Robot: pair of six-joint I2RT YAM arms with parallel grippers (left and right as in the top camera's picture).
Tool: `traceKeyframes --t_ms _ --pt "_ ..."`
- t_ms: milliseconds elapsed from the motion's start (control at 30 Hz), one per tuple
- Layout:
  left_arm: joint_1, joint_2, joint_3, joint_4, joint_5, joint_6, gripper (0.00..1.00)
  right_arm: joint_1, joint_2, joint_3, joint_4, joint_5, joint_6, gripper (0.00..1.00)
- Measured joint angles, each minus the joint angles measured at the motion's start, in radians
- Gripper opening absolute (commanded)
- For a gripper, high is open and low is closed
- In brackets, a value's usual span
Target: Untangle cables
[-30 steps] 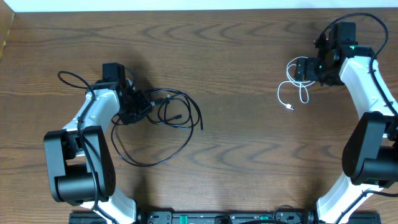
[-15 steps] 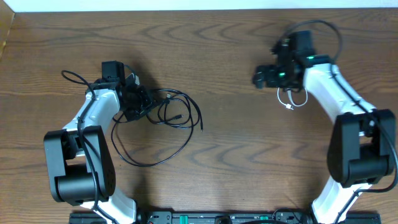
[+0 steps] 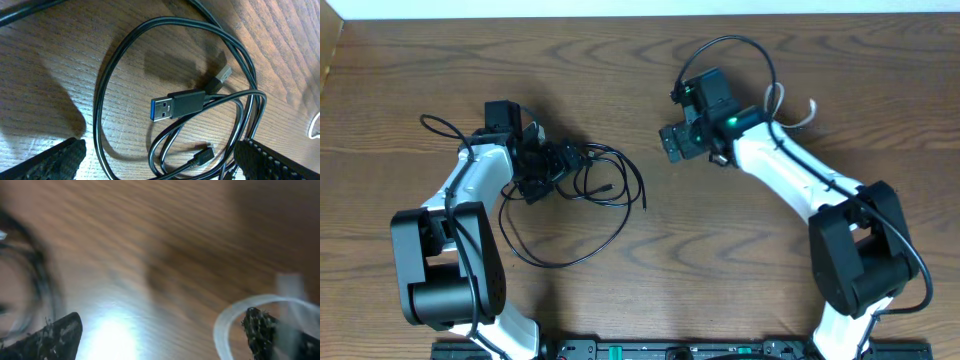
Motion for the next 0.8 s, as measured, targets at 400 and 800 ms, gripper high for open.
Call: traceKeyframes --t_ms 400,800 --pt "0.0 0.0 0.0 -0.002 0.0 0.0 1.0 -0.151 0.0 -0.004 -0.055 0.541 -0.011 0.89" --pt "0.0 0.0 0.0 -0.003 0.0 0.0 1.0 -0.281 0.095 -0.004 0.226 -0.22 -0.004 0.01"
